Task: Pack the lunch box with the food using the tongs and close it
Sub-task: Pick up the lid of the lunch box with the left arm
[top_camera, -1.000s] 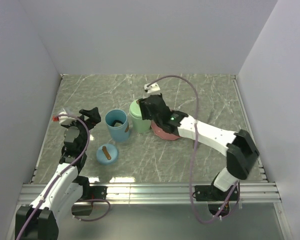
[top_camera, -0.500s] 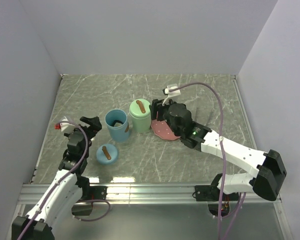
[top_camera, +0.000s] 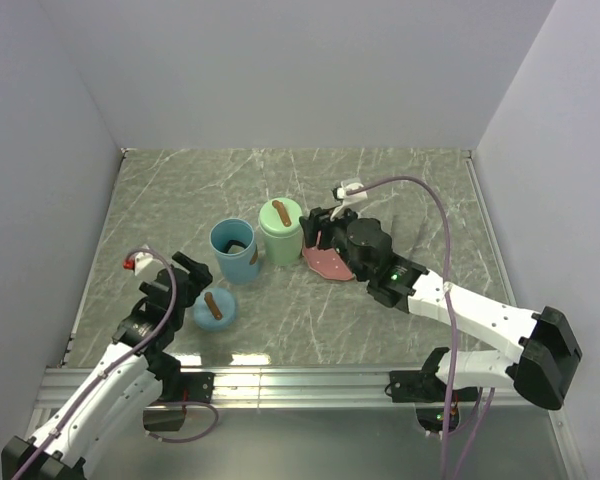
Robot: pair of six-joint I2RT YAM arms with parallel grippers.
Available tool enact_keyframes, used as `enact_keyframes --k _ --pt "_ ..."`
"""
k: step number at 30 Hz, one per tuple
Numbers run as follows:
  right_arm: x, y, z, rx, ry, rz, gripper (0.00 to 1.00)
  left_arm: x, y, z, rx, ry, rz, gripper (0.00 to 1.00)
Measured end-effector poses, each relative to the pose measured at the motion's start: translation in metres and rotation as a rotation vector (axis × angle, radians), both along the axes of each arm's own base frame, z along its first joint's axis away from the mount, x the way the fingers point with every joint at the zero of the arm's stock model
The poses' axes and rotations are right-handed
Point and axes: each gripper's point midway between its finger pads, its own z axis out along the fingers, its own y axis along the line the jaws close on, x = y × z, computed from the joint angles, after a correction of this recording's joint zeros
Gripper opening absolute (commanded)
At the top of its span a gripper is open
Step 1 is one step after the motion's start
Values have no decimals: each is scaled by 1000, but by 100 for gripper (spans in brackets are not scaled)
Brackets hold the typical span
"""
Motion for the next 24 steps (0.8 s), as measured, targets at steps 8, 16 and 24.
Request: enact_keyframes --k 8,16,24 --pt "-10 -11 -20 12 13 8 65 -17 -15 -27 8 167 -53 78" --pt "-15 -19 -7 66 -18 4 65 -40 -33 -46 -10 272 -104 72" --pt "-17 -29 -5 93 -37 -4 65 -44 -33 -47 -51 281 -68 72"
